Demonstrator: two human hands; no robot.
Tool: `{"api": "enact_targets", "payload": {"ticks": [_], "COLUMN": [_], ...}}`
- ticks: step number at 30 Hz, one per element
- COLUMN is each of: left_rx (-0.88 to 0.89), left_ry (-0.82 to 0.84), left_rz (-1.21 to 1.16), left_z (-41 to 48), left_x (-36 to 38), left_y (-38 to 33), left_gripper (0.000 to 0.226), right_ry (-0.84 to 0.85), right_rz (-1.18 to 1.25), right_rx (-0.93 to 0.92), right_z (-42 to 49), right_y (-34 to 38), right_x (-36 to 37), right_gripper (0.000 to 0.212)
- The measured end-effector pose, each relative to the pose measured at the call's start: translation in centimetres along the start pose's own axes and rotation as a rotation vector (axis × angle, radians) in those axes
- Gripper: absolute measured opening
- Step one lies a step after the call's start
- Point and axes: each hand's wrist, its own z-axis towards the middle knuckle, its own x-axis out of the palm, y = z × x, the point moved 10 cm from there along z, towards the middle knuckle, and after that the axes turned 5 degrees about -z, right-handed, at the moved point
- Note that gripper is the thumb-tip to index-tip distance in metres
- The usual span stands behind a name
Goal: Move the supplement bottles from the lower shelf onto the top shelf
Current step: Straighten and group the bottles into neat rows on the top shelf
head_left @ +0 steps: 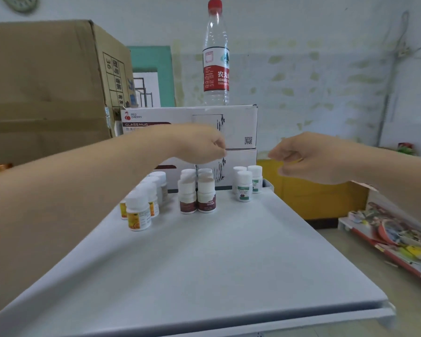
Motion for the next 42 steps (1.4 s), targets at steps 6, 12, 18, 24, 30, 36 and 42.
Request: {"api": "enact_targets", "payload": {"ticks": [6, 12, 18, 24, 30, 36, 42], "left_rx": [0.006, -0.015, 0.042, 0.094, 0.089, 0.089, 0.095], "left_ry": [0.173, 0.19, 0.169, 0.126, 0.126, 0.119, 0.078], "left_rz": [0.013, 0.047, -0.016, -0.069, -0.08, -0.074, -0.059], "left_z": [2.3, 3.7, 4.6, 5.2, 5.3, 5.4, 5.7], "left_x": [2.9, 4.4, 4.9, 5.2, 5.3, 5.3, 5.4], "left_y": [-1.7, -1.1, -1.3, -1.1, -0.8, -0.9, -1.2], "left_gripper": [0.078, 0.099, 0.071, 0.046, 0.044, 0.047, 0.045], "right_ry": [0.037, 0.052, 0.07, 0.065, 0.06, 0.057, 0.067], "right_rz": [0.079, 0.212, 0.379, 0.459, 0.464, 0.444, 0.426], "right_rx": [0.036, 0.021, -0.048, -0.056, -0.056, -0.054, -0.049], "right_z": [3.2, 5.6, 5.7, 5.6, 5.3, 5.3, 5.3], "right_y": [-2.5, -3.1, -2.7, -2.9, -2.9, -2.9, -2.9], "right_x": [3.3, 5.9, 6.7, 7.1, 7.0, 6.9, 6.9], "right_gripper": [0.047, 0.051, 0.025, 0.02, 0.018, 0.018, 0.018]}}
